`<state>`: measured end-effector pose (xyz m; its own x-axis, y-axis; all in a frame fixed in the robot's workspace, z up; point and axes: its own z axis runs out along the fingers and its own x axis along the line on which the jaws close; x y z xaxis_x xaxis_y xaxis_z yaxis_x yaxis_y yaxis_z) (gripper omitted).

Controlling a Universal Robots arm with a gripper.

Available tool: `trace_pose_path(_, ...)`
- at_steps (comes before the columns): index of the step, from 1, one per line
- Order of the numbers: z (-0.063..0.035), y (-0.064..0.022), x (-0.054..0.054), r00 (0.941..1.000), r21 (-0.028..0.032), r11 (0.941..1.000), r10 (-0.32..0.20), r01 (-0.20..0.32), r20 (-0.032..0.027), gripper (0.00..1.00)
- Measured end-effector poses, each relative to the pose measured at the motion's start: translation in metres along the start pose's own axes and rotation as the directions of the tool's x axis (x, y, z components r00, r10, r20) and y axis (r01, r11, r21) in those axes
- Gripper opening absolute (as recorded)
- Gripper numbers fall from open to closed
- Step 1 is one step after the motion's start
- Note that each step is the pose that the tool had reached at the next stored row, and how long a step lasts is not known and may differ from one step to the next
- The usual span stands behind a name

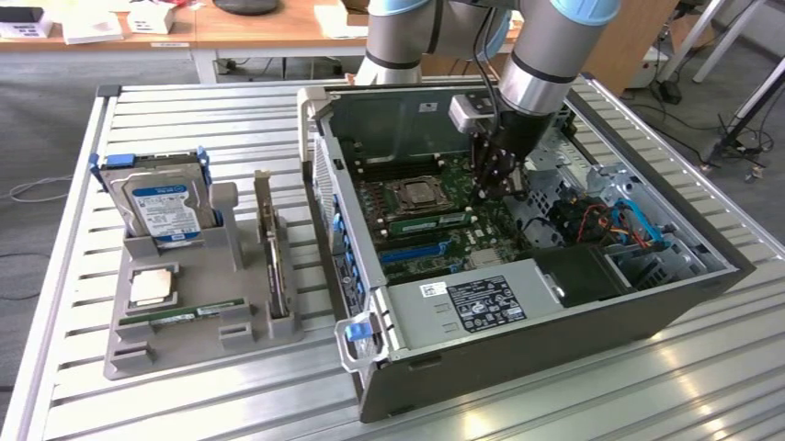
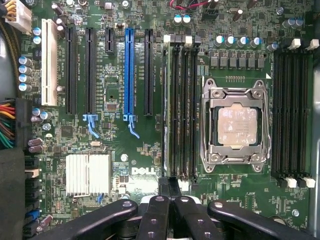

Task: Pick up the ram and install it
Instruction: 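Press down the ram until it locks into place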

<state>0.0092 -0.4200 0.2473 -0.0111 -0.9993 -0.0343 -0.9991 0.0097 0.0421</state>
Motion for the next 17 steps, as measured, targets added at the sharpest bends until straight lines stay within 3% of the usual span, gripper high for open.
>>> trace_pose_path(17, 0.0059, -0.0003, 0.0001, 1.0000, 0.0001, 1.0000, 0.000, 0.000, 0.0011, 0.11)
